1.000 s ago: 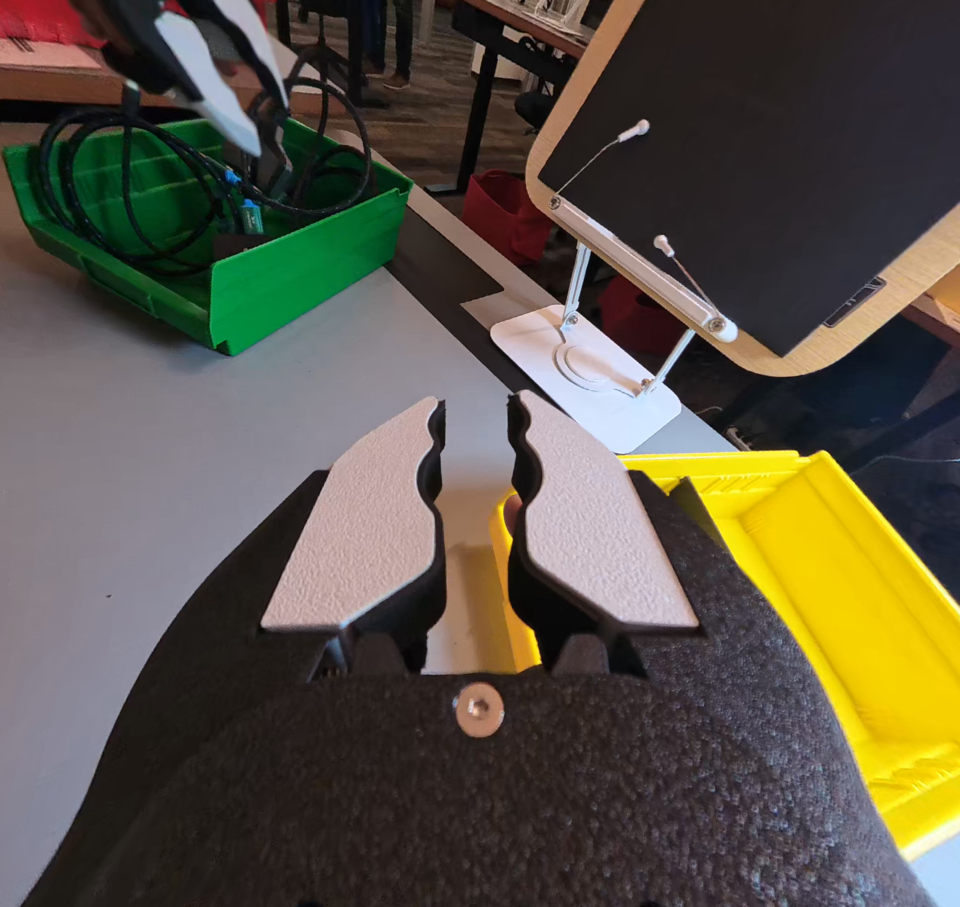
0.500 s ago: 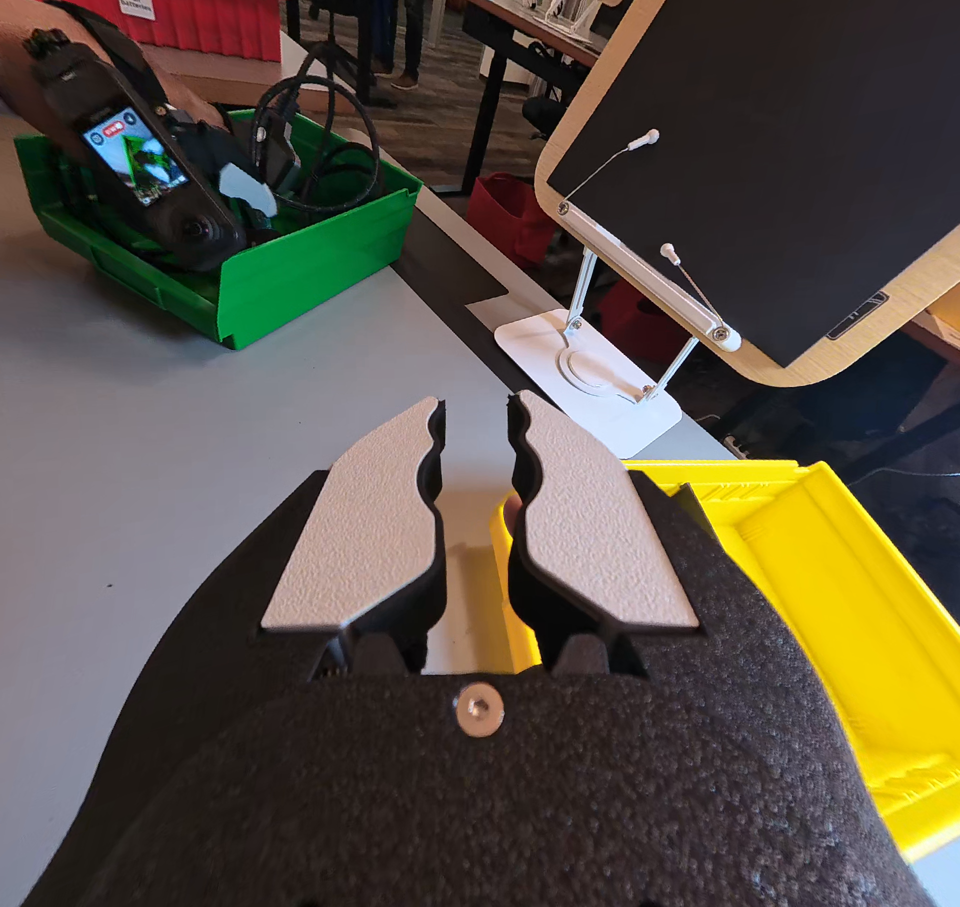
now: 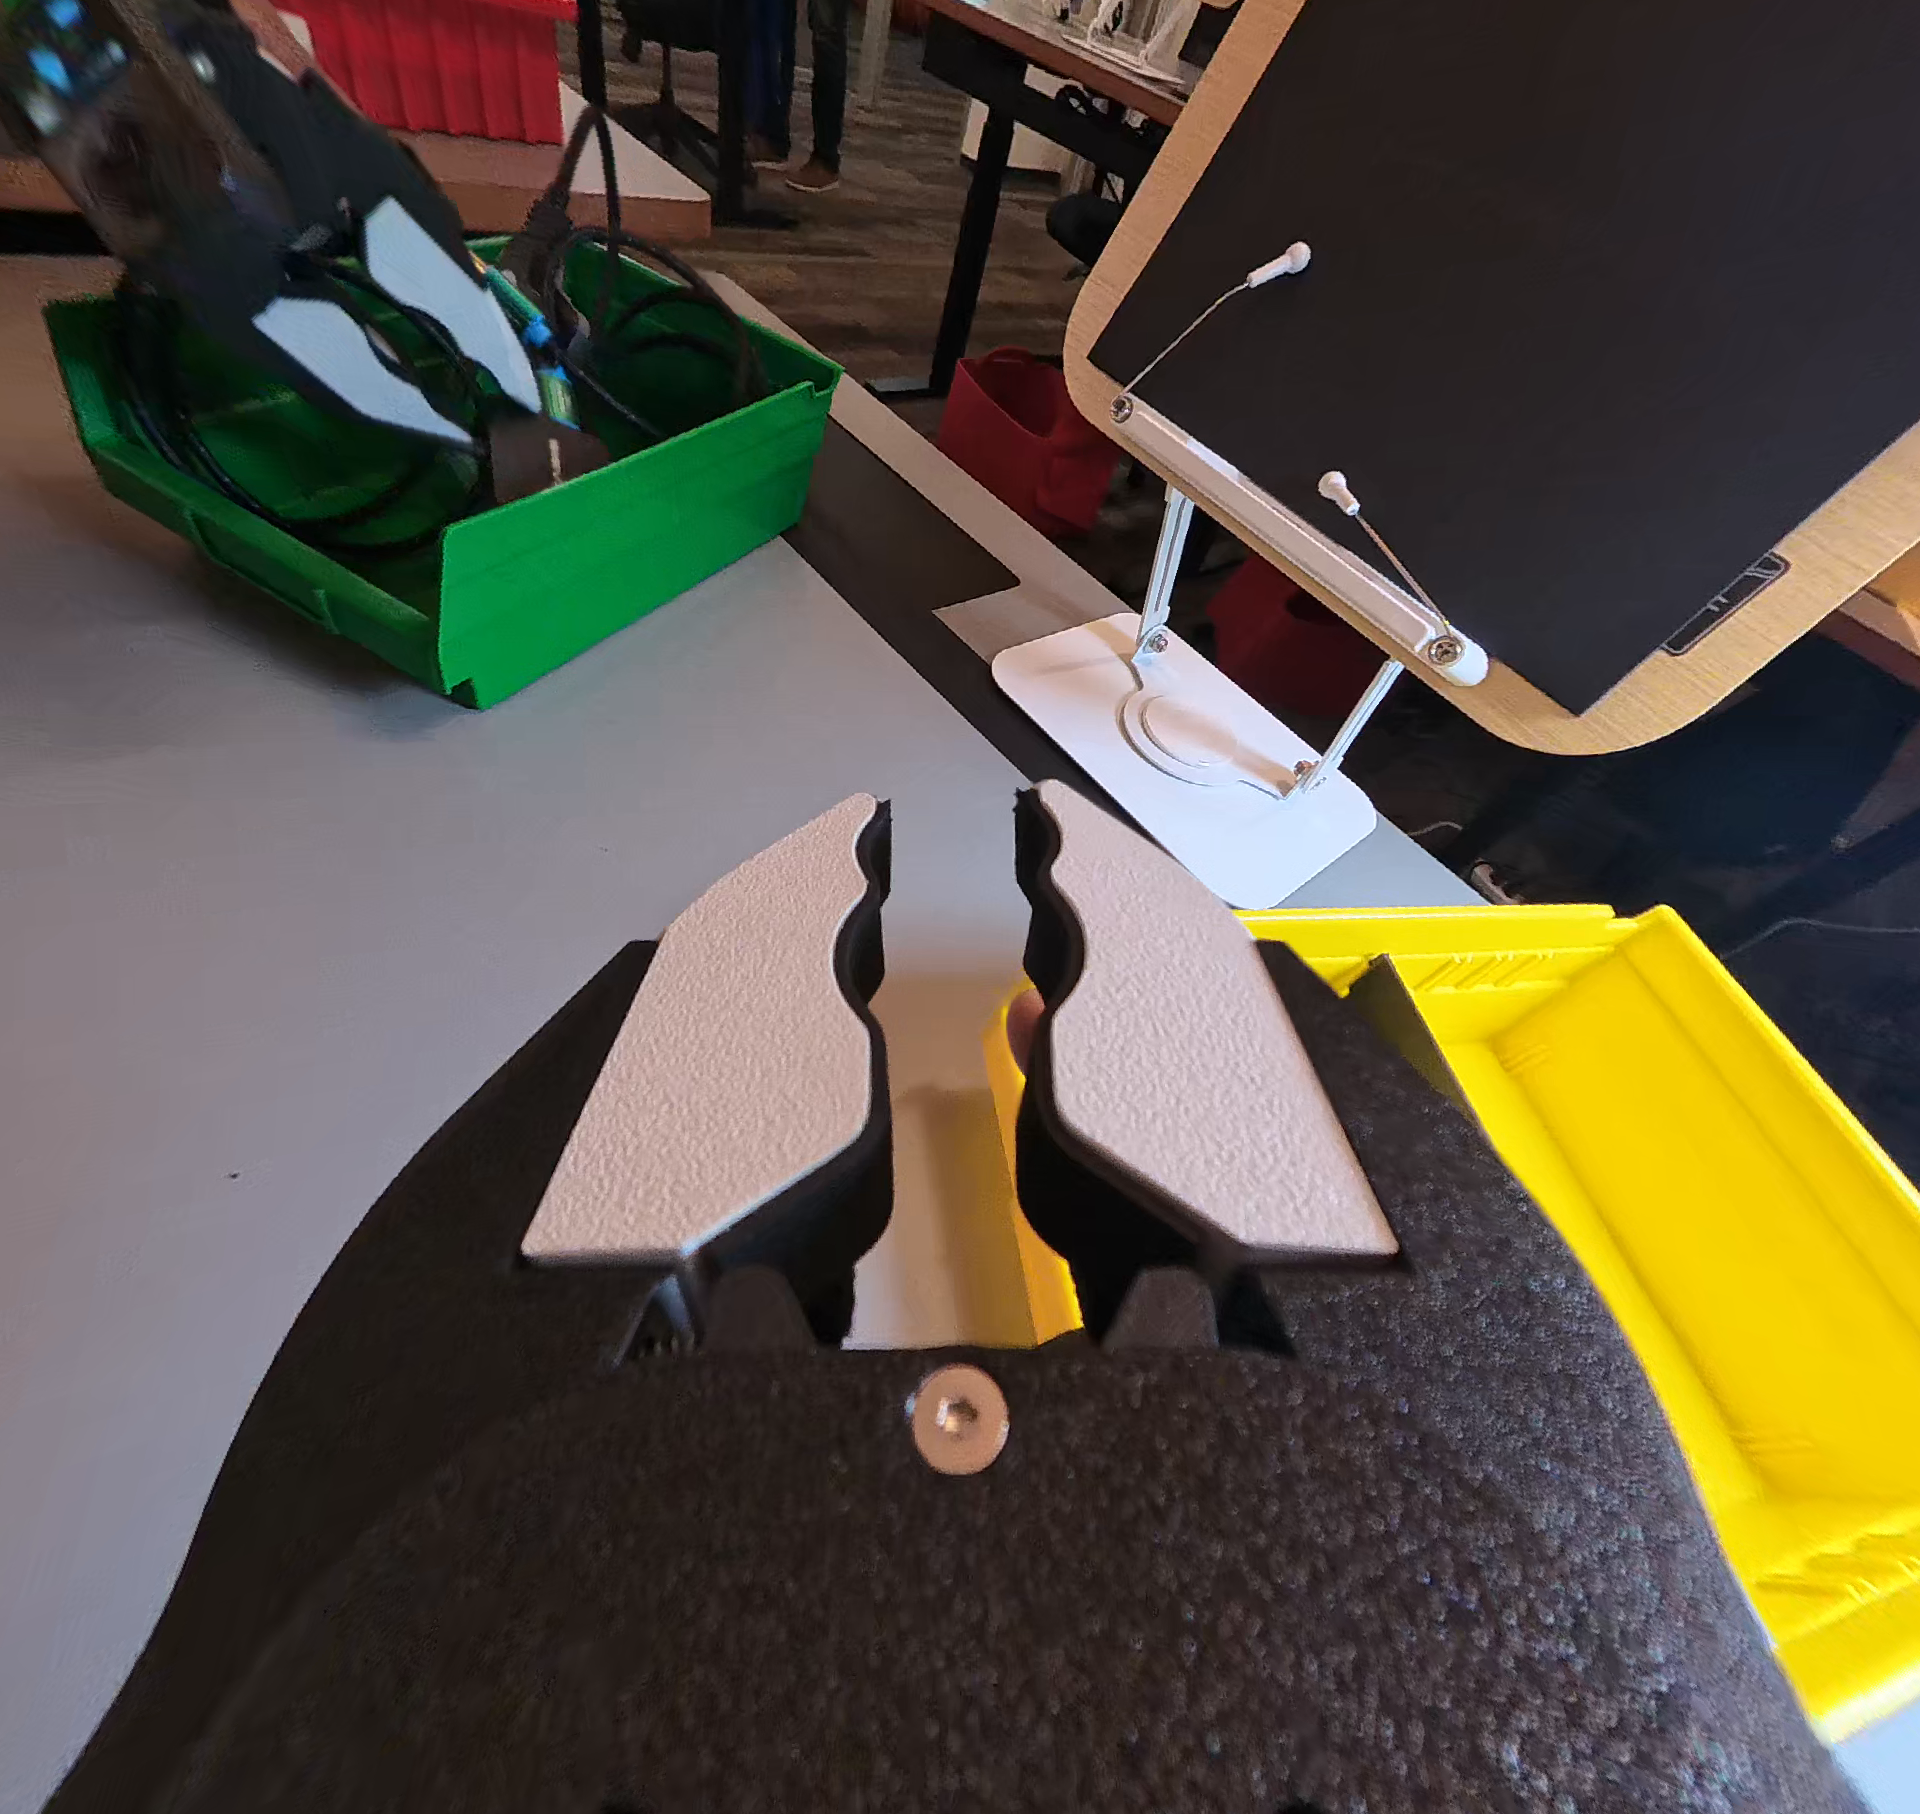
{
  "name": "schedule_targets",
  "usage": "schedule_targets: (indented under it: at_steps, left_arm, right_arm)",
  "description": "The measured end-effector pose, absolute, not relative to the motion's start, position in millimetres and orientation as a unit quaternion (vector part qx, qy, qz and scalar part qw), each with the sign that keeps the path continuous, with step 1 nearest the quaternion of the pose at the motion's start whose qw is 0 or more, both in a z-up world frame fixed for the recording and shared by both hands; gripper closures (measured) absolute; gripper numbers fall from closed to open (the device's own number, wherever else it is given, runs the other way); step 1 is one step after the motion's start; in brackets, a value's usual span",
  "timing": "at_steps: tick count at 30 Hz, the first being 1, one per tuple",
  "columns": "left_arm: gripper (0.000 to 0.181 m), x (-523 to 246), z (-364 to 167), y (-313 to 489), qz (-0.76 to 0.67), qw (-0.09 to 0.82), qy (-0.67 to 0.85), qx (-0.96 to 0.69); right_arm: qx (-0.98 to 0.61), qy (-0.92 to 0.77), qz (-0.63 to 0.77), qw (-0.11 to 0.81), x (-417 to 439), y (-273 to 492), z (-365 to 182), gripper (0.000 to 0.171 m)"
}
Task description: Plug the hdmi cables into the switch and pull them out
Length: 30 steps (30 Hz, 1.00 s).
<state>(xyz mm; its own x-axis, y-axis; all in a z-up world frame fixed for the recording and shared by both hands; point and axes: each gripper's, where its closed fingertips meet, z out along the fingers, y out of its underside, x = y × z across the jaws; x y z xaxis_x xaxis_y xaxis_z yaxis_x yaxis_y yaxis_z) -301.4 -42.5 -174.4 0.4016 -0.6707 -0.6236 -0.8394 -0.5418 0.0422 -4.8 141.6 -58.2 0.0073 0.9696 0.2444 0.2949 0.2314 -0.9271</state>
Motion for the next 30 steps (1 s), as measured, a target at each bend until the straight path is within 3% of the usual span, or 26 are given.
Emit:
schedule_targets:
  at_steps: [12, 17, 24, 30]
  left_arm:
    - [0.165, -264.4, 21.5, -38.9, 0.158, 0.542, 0.251, -0.786]
    - [0.165, -235.6, 86.5, -40.4, 0.069, 0.666, 0.194, -0.717]
    - [0.165, -126.9, 83.5, -30.8, -0.105, 0.718, 0.266, -0.635]
    - [0.167, -49.9, 66.6, -15.8, -0.255, 0.745, 0.311, -0.532]
  right_arm:
    - [-0.505, -0.617, 0.353, 0.489, -5.3, 132.6, -52.9, 0.148]
    - [-0.496, -0.616, 0.360, 0.495, -5.8, 128.1, -48.1, 0.148]
    - [-0.398, -0.608, 0.402, 0.557, 1.3, 98.7, -8.4, 0.146]
    - [-0.424, -0.571, 0.414, 0.568, 16.6, 124.3, 4.3, 0.117]
